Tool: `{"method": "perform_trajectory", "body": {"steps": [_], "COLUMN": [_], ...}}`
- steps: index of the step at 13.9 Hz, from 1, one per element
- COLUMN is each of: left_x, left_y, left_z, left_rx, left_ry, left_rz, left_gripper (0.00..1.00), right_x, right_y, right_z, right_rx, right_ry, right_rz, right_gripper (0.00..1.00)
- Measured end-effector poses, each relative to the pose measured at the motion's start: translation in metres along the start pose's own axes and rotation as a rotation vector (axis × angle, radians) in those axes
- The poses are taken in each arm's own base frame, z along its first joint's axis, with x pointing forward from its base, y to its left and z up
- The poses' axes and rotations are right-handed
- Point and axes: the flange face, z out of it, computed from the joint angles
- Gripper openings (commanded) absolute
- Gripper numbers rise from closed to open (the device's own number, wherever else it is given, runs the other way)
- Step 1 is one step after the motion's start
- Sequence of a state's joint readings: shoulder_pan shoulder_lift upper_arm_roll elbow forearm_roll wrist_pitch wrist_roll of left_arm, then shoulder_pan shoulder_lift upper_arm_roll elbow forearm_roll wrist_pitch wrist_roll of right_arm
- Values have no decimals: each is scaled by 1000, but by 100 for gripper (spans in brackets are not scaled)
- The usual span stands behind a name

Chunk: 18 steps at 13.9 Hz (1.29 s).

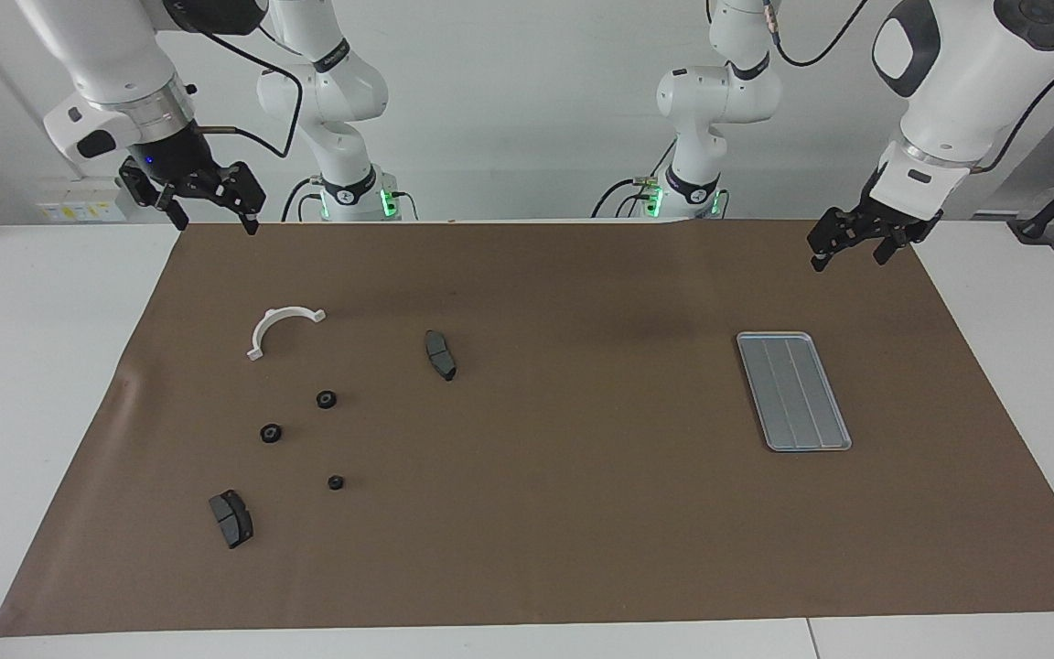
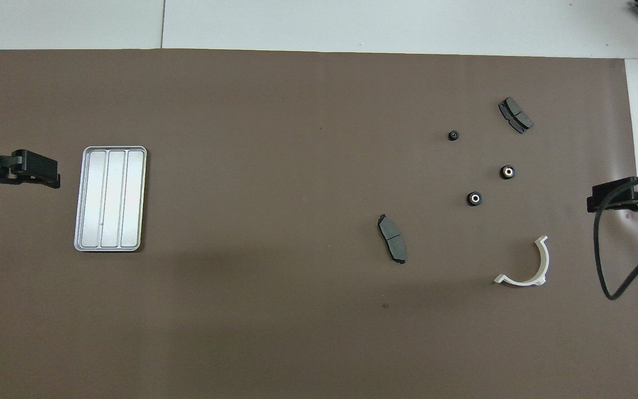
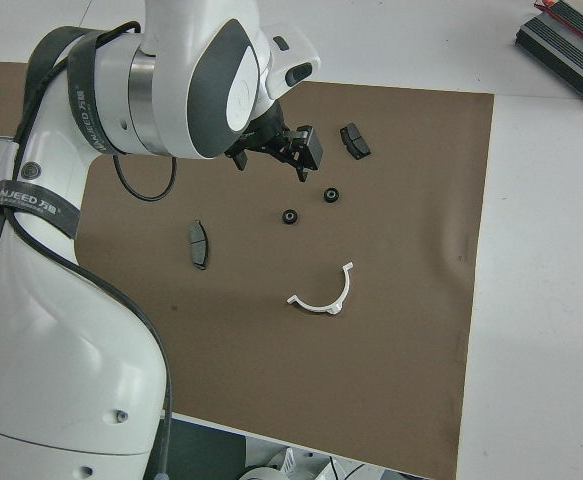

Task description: Pick bearing gear from pile to tray

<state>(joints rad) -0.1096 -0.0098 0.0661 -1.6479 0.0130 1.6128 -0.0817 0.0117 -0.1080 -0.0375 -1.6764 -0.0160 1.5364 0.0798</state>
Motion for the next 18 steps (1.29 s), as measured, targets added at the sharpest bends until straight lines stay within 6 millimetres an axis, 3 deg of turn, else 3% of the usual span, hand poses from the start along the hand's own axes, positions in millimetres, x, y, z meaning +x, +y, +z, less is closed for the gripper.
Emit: {"method": "perform_trajectory", "body": {"steps": [11,14,18], "left_x": [0,0,0], "left_y": [0,0,0], "left_z": [0,0,0], "left_rx": [0,0,0], "left_ry": [0,0,0], "left_rz": [0,0,0], "left_gripper": [100,100,100], "right_x": [8,20,43], "right_y": [-1,0,15], "right_z": [10,29,72], "right_rx": [3,5,1], "right_ry": [37,71,79], "right_rz": [-1,-12,-52], "right_gripper": [100,100,100]}}
